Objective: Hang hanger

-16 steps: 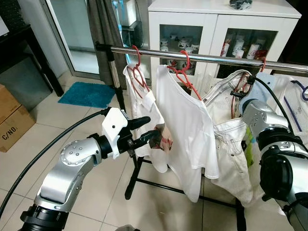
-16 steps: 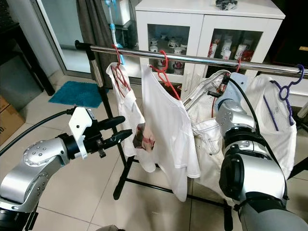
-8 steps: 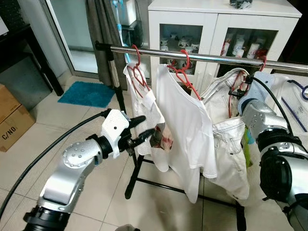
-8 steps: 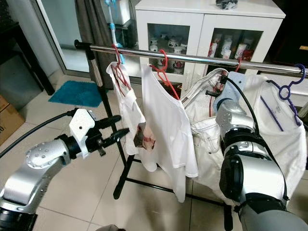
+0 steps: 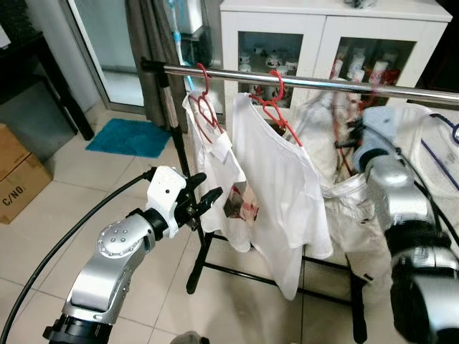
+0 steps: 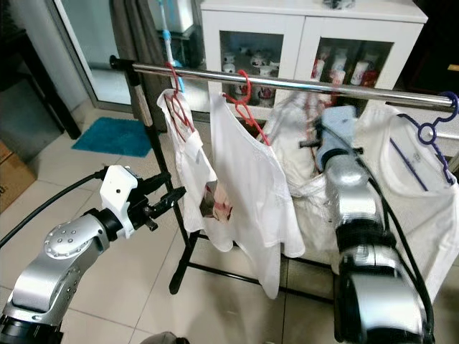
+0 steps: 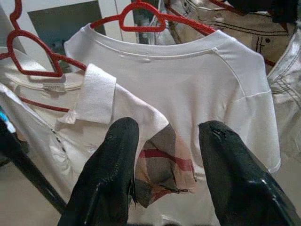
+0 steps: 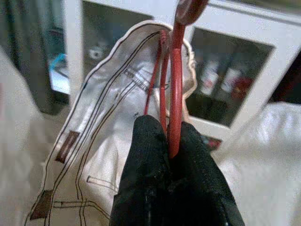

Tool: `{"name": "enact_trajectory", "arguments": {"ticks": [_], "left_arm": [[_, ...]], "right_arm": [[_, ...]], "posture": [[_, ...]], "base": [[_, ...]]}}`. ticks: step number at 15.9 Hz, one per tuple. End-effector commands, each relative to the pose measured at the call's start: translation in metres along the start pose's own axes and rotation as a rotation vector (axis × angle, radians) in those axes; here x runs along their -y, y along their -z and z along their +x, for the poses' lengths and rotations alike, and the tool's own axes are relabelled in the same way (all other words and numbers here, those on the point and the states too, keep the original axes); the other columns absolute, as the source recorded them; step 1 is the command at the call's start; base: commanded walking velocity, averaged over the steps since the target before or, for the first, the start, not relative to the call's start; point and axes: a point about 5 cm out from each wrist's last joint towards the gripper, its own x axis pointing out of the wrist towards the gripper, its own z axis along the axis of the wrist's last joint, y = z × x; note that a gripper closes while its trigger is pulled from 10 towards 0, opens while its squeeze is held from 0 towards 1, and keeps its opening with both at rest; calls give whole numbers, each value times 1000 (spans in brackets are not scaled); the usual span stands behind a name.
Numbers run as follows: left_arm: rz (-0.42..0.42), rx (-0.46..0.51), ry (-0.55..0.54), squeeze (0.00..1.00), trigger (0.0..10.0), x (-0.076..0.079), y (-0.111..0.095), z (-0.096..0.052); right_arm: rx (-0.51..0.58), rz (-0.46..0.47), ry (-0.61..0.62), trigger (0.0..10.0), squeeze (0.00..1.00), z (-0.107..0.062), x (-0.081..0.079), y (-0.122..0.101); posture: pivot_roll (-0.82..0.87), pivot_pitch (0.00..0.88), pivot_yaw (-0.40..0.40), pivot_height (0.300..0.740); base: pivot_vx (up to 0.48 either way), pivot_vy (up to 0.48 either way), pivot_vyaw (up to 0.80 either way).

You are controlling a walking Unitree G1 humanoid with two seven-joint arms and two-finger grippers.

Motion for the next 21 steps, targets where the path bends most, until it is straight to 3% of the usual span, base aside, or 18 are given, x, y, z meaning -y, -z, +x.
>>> {"name": "enact_trajectory", "arguments": {"ticks": [1,2,3,6,13,21], "left_arm": [[11,-7,-8,0,10000,1,0,-1],[11,-7,-9,0,10000,1,0,-1],[11,-8,-18,0,10000,0,0,-1],[11,-14,-43,0,10000,-4,2,-3],[9,-16,-45,0,10000,-3,1,-3],[8,-12,-46,0,10000,-3,1,-2]], "right_arm": [[136,14,-29,0,0,-2,-4,-28],[153,31,-36,0,0,-4,-5,-30],[170,116,-40,0,0,-10,-4,-31],[168,146,-29,0,0,-20,-2,-28],[180,127,-26,0,0,-39,-3,-25],[166,94,27,0,0,-45,5,-26]], "posture": [[-42,0,56,740],[-42,0,56,740],[-44,0,53,740],[-44,0,49,740],[-53,0,54,740],[-53,0,41,740]], "base": [[0,0,0],[0,0,0],[0,0,0],[0,0,0],[-309,0,0],[-332,0,0]]}}
